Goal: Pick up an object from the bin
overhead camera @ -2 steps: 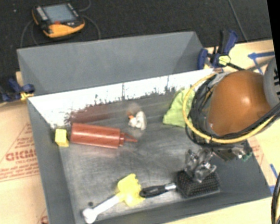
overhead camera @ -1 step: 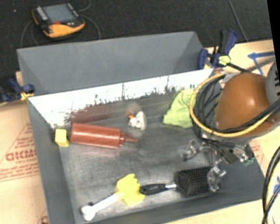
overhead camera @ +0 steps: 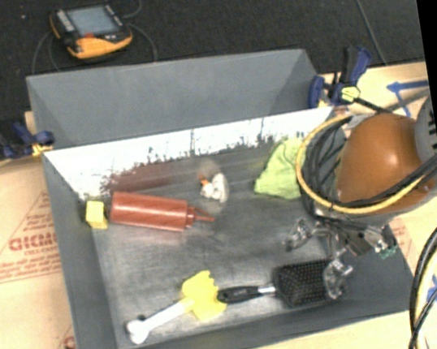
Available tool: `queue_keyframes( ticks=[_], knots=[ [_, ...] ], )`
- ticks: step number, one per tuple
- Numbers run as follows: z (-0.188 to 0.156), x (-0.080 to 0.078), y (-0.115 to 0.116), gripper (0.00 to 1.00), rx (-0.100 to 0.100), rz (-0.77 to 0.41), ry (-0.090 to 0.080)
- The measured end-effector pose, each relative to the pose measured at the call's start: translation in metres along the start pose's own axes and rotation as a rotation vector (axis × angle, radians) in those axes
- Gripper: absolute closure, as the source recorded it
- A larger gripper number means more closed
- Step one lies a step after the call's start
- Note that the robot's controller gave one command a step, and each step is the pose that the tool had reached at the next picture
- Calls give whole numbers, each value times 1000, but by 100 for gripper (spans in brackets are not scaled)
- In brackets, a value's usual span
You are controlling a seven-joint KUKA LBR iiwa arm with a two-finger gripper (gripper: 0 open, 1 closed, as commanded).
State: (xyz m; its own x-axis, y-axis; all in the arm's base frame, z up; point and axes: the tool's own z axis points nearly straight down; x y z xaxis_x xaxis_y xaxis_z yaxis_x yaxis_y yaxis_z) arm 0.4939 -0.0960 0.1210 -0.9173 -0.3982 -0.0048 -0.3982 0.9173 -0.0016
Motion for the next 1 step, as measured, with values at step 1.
queue_keyframes(
  ticks=[1],
  knots=[
    [40,1,22,100,17,-318,-17]
  ],
)
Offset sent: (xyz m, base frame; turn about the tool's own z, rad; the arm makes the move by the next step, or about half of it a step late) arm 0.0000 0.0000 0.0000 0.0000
